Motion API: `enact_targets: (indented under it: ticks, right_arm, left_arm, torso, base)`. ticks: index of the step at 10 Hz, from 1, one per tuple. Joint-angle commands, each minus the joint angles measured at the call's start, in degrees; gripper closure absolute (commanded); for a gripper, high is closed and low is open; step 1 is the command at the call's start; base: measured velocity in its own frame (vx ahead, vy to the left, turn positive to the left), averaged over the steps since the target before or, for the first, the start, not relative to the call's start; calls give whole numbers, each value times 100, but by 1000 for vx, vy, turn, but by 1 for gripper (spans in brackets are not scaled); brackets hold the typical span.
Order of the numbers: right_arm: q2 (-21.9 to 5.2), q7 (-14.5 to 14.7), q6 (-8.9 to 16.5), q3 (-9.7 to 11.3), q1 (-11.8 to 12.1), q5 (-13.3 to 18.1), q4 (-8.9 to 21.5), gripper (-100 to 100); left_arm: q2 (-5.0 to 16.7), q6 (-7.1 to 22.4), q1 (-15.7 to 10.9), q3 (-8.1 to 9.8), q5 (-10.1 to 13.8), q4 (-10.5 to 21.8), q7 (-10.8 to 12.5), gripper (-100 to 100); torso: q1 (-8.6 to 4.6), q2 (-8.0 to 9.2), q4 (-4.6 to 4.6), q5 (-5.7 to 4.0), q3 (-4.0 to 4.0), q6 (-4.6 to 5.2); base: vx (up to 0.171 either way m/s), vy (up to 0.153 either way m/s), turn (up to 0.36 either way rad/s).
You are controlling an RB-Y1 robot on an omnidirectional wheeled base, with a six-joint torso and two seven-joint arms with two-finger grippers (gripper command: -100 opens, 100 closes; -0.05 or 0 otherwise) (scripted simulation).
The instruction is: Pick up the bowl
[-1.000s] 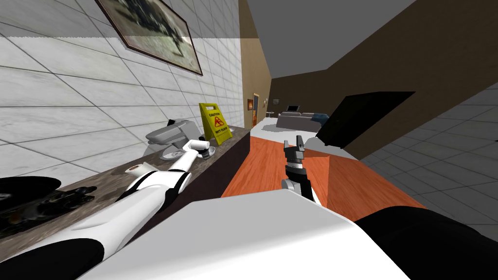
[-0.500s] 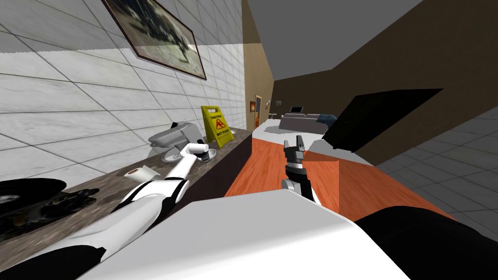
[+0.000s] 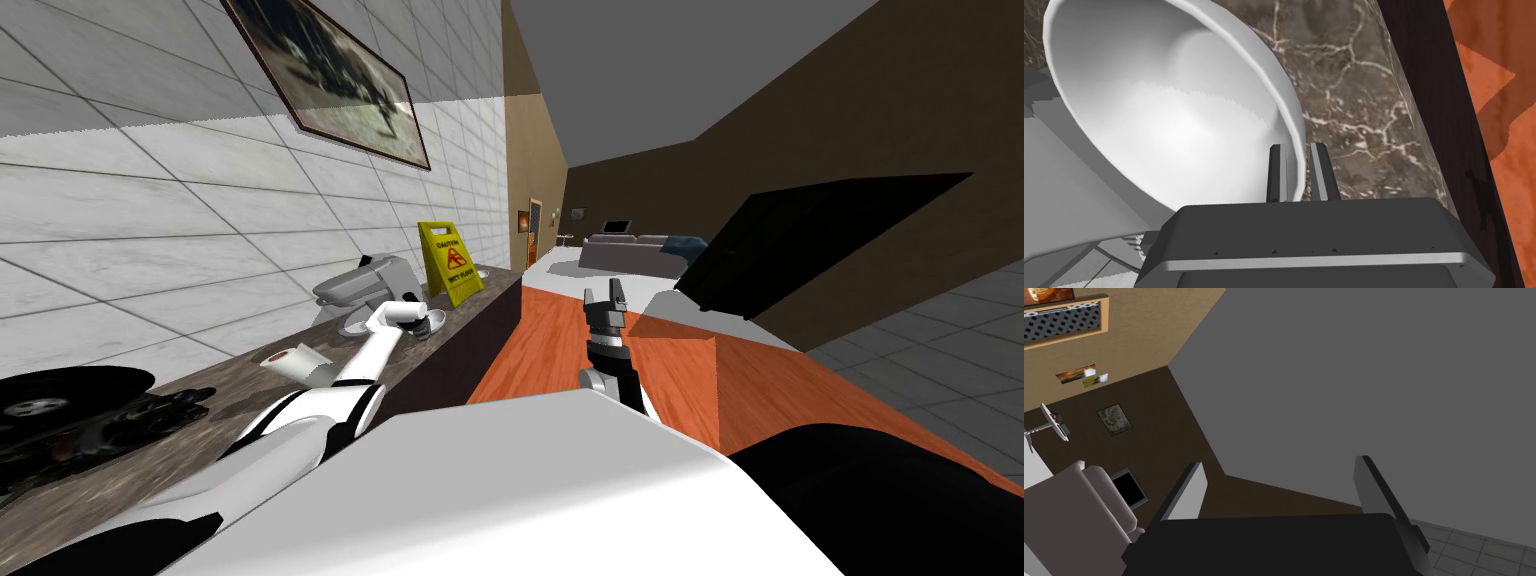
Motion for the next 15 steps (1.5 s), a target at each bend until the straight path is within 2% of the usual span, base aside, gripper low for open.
enact_targets:
  ticks: [1, 4, 5, 7, 9, 10, 12, 15]
  right_arm:
    - [0, 0, 0, 0, 0, 0, 0, 0]
    - [0, 0, 0, 0, -2, 0, 0, 0]
    - [0, 0, 0, 0, -2, 0, 0, 0]
    - [0, 0, 0, 0, 0, 0, 0, 0]
    - [0, 0, 0, 0, -2, 0, 0, 0]
    - [0, 0, 0, 0, -2, 0, 0, 0]
    - [0, 0, 0, 0, 0, 0, 0, 0]
    - [0, 0, 0, 0, -2, 0, 0, 0]
  left_arm:
    - [0, 48, 286, 36, 13, -286, -37, 100]
    - [0, 48, 298, 36, 13, -638, -37, 100]
    - [-90, 319, 600, 260, 75, -856, -197, 100]
    - [-90, 319, 924, 260, 75, -1279, -197, 100]
    - [-90, 319, 924, 260, 75, -1556, -197, 100]
    - [-180, 586, 1187, 484, 137, -1711, -358, 100]
    - [-180, 590, 1521, 484, 137, -2100, -358, 100]
    - [-180, 590, 1550, 484, 137, -2474, -358, 100]
  torso:
    - [0, 0, 0, 0, 0, 0]
    - [20, 9, -12, 21, -4, 17]
    - [22, 11, -10, 20, -2, 16]
    - [20, -47, -25, 22, -36, 11]
    - [24, -13, -12, 20, -14, 18]
    - [24, 2, -8, 19, -5, 17]
    - [7, -39, -18, 16, -29, 9]
    - [41, -17, -17, 30, -20, 22]
  base:
    - [84, -19, 2]
    - [-11, -8, -15]
    - [144, -23, 182]
    - [127, -19, 62]
    - [6, 5, -14]
    - [119, -38, 163]
    - [128, -34, 75]
    - [-1, 11, -13]
